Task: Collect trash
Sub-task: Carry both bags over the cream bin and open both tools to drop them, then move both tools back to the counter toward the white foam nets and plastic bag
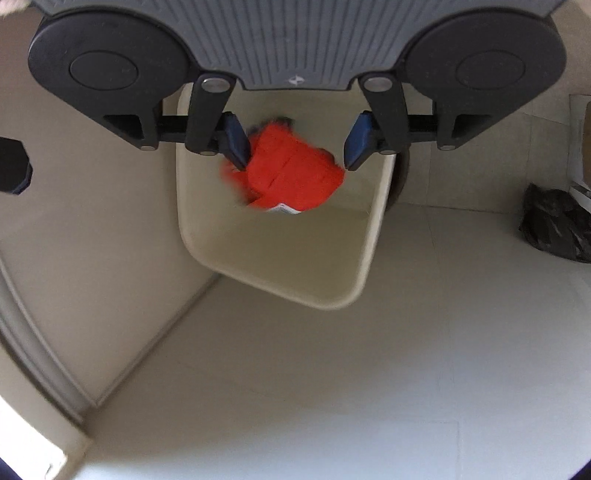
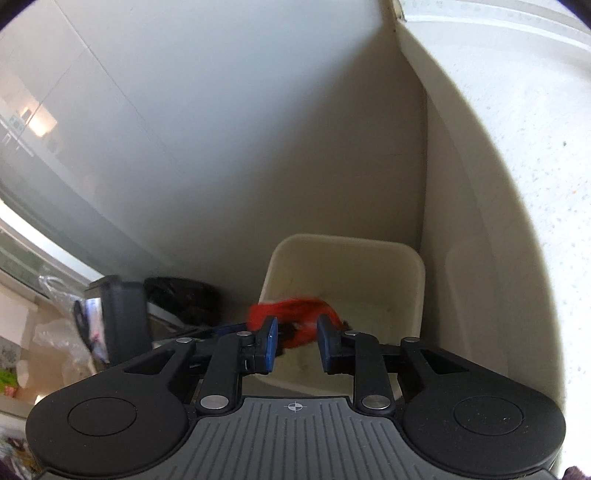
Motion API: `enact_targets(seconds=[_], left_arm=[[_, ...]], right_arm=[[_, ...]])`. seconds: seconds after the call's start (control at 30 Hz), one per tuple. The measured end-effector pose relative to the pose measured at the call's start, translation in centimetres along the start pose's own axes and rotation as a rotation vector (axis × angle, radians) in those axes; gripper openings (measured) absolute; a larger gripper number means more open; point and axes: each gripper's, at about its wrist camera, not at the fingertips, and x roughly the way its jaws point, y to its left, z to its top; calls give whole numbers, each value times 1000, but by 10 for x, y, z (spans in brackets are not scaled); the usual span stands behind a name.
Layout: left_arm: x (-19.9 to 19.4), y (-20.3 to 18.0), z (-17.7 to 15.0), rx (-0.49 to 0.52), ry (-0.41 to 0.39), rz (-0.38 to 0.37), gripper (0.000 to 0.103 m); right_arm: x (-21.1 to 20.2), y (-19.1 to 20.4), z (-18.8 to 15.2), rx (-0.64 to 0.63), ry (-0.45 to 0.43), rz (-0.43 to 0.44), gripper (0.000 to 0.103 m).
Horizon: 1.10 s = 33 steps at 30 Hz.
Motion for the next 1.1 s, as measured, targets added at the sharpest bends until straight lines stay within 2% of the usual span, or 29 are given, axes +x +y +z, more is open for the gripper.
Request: enact_targets(seconds=[0.17,0.23,0.4,0.8,1.1], left_arm=[[12,0,-5,3,33,17,69],[12,1,-6,4,39,23,74],[8,1,-7,8,34,26,85],[-13,-4,-5,5,7,21,95],[-40,-4,-1,10,-34,32,99]], right_arm=[[-12,10,-15,-1,12,3,29],[-11,11,-15,-4,20,6,37],[-11,18,-14,-23,34,18,47],[-18,19,-15,-26,25,54,69],[-30,26,-12,-43,-1,44,77]])
